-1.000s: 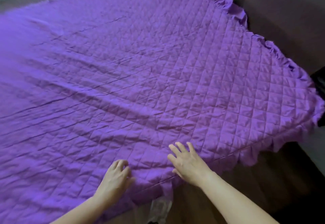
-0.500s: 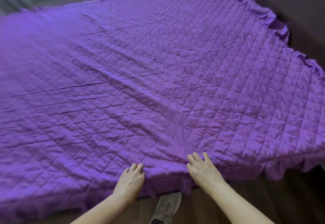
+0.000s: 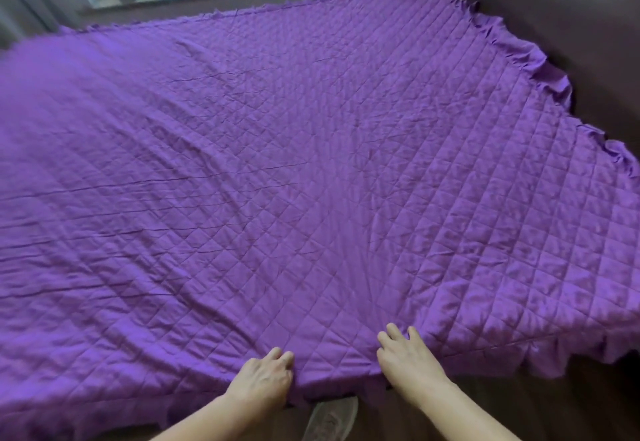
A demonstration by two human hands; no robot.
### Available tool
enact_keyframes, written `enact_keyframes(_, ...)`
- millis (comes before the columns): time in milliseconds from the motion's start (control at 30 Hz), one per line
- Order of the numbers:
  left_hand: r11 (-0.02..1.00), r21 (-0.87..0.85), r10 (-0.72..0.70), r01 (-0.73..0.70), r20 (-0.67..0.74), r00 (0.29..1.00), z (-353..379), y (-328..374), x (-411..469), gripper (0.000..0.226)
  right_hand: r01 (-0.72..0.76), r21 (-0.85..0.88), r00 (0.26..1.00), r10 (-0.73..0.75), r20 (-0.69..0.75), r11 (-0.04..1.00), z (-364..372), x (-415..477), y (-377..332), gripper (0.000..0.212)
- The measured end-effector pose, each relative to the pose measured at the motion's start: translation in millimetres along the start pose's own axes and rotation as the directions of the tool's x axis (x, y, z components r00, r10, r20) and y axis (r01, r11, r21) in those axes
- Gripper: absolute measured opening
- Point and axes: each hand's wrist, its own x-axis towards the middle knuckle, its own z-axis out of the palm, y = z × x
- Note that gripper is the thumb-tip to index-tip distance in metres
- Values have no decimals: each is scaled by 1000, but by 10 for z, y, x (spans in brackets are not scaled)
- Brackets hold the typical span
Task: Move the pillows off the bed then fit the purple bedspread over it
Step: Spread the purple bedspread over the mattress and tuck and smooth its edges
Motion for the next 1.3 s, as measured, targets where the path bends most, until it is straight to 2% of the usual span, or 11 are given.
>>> enact_keyframes(100, 999, 30, 37, -35, -67, 997, -135, -24, 99, 24, -55, 118, 978, 30, 207, 992, -197, 113, 65, 26)
enact_keyframes(200, 1000, -15, -29, 27, -250, 968, -375, -52, 385, 12, -197, 177, 980, 188, 66, 964, -361, 287, 231, 34)
enact_keyframes(233, 994, -64, -104, 91, -251, 963, -436, -53, 501, 24, -248, 168, 969, 242, 57, 954, -339, 319, 319, 40)
enact_keyframes(333, 952, -179, -258, 247, -40, 965, -487, 0, 709, 75, -452, 201, 867, 375, 329, 869, -149, 212, 599, 64)
enact_keyframes(433, 937, -220, -234, 270, 174, 956, -341, 98, 661, 68, -574, 203, 787, 467, 403, 793, 46, -48, 718, 69)
enact_keyframes(567, 975, -198, -88, 97, 55, 995, -213, -97, 394, 62, -606, 214, 752, 465, 467, 766, -29, -36, 714, 68)
enact_keyframes(667, 916, -336, -263, 221, -87, 961, -258, -413, 87, 53, -645, 123, 710, 532, 462, 754, -140, 42, 623, 65)
enact_keyframes(833, 834, -334, -492, 439, -91, 866, -134, -1056, -618, 18, -410, 65, 911, 412, -21, 910, -225, 206, -61, 36)
enact_keyframes(1000, 820, -156, -554, 550, 24, 832, 122, -1533, -1274, 21, -44, 137, 967, 76, -243, 990, -441, 577, -1255, 39)
enact_keyframes(1167, 841, -1, -539, 541, 86, 838, 371, -1855, -1764, 24, 101, 120, 986, -83, -147, 988, -569, 998, -2329, 44)
enact_keyframes(1300, 905, -8, -424, 425, -78, 902, 568, -2131, -1950, 21, 13, 113, 1000, -12, -5, 993, -668, 1240, -2825, 50)
